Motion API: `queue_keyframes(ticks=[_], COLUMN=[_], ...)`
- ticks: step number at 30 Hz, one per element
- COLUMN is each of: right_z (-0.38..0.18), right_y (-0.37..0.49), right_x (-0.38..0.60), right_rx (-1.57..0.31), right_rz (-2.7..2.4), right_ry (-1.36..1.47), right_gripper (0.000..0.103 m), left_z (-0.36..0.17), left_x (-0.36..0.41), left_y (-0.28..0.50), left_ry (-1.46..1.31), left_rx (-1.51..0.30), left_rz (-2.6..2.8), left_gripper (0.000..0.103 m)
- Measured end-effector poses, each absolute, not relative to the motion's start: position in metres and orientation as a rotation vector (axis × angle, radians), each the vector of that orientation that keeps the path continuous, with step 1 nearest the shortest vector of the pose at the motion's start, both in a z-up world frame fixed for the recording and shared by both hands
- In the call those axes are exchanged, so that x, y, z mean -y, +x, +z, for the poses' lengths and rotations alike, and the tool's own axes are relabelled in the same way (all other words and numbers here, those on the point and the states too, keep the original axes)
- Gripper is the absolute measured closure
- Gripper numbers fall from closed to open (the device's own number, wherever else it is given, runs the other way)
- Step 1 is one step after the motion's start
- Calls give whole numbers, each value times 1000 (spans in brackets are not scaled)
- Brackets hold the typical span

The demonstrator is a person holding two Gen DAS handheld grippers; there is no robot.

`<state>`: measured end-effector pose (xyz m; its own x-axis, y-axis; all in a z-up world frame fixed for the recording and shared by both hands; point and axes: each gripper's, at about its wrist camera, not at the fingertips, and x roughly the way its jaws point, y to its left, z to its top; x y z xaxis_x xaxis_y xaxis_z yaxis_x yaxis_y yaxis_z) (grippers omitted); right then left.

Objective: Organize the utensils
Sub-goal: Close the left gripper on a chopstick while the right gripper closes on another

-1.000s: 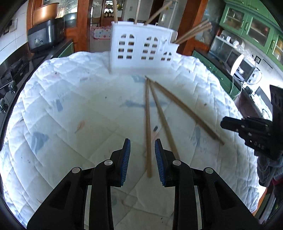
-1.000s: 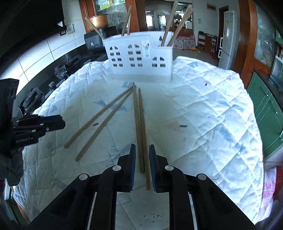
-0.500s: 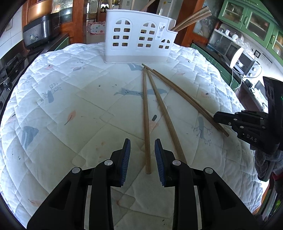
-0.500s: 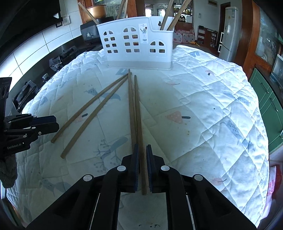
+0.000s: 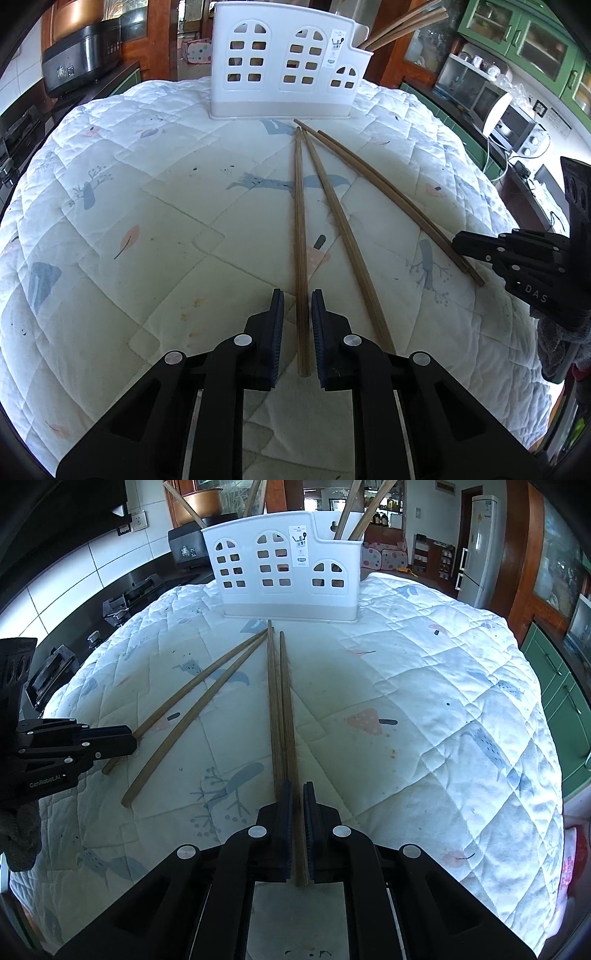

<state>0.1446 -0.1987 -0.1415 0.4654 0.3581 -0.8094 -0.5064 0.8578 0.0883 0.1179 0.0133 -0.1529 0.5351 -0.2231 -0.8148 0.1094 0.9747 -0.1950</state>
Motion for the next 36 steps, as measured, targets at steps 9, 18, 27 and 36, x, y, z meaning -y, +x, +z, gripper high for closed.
queue_keyframes(ticks=[9,18,27,36], right_z=[-142,-149,-151,-141], right_y=[150,150,146,139], right_x=[192,190,192,195], right_rx=[-944,-962,-951,-930], right_rz=[545,555,546,534], right_ry=[-205,-221,-198,-192], right_gripper=[97,96,96,96], left_z=[-155,-155,-156,-153], left_x=[-11,-11,-11,-11], left_y=[121,122,125,127], left_ry=[-133,-138,-158,-150], left_rx=[-989,-990,-991,-996], left_rz=[-193,-194,-190,-155], left_gripper=[88,88,88,97])
